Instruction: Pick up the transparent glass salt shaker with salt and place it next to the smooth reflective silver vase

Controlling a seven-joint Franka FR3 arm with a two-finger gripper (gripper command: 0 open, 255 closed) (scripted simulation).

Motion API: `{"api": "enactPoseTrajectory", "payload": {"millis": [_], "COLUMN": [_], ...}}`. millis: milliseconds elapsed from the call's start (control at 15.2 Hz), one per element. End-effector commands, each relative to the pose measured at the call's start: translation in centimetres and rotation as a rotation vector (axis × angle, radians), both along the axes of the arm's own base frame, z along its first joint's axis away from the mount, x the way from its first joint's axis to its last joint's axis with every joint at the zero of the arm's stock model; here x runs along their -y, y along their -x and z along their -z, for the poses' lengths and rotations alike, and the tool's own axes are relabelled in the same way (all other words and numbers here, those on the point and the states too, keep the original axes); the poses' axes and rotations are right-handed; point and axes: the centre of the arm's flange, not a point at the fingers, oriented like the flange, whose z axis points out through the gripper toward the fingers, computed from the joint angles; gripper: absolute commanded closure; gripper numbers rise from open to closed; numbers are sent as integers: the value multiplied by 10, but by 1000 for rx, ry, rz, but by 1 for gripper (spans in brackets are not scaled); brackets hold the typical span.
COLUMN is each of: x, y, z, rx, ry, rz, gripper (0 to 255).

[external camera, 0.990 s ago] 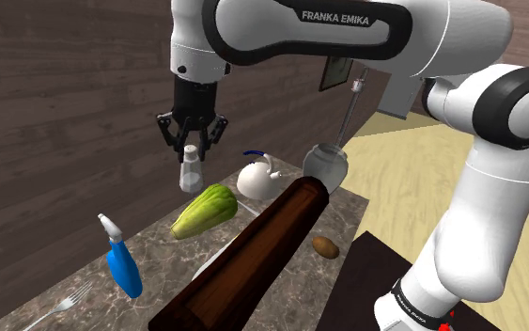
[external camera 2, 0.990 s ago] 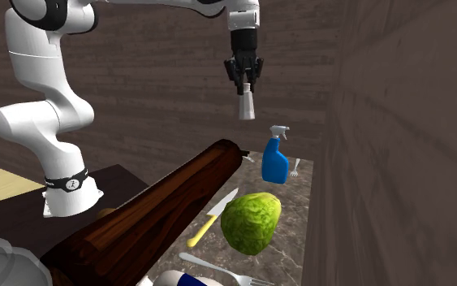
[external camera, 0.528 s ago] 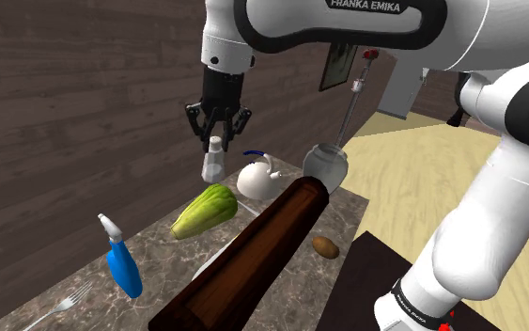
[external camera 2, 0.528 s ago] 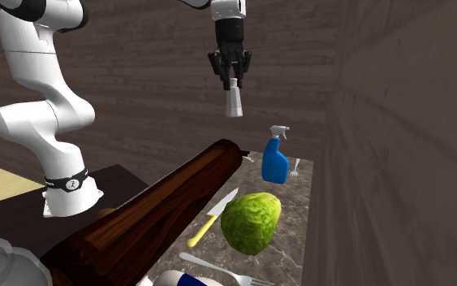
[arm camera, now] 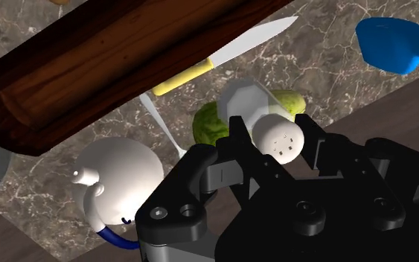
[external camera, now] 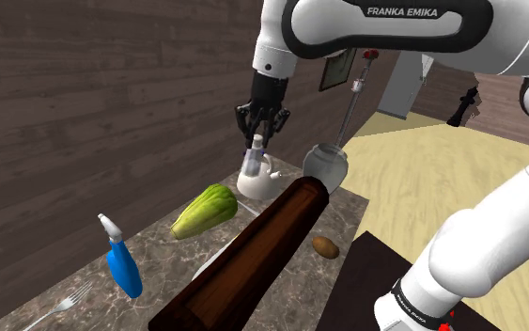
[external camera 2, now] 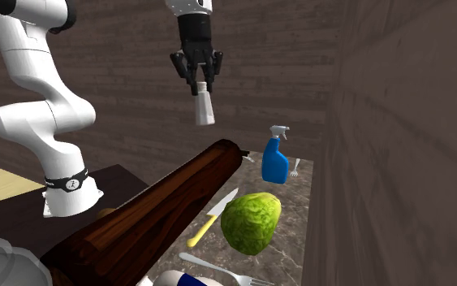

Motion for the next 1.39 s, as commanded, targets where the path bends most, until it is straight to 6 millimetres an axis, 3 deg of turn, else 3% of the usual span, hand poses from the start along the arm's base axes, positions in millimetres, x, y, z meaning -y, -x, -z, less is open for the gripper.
{"api": "enactPoseTrajectory", "payload": {"millis": [0, 1320], "x": [24, 285], "y": [3, 41], "z": [-1, -1], "rx": [0, 0], "ry": [-1, -1], "rz": [-1, -1], "gripper": [255, 255]}}
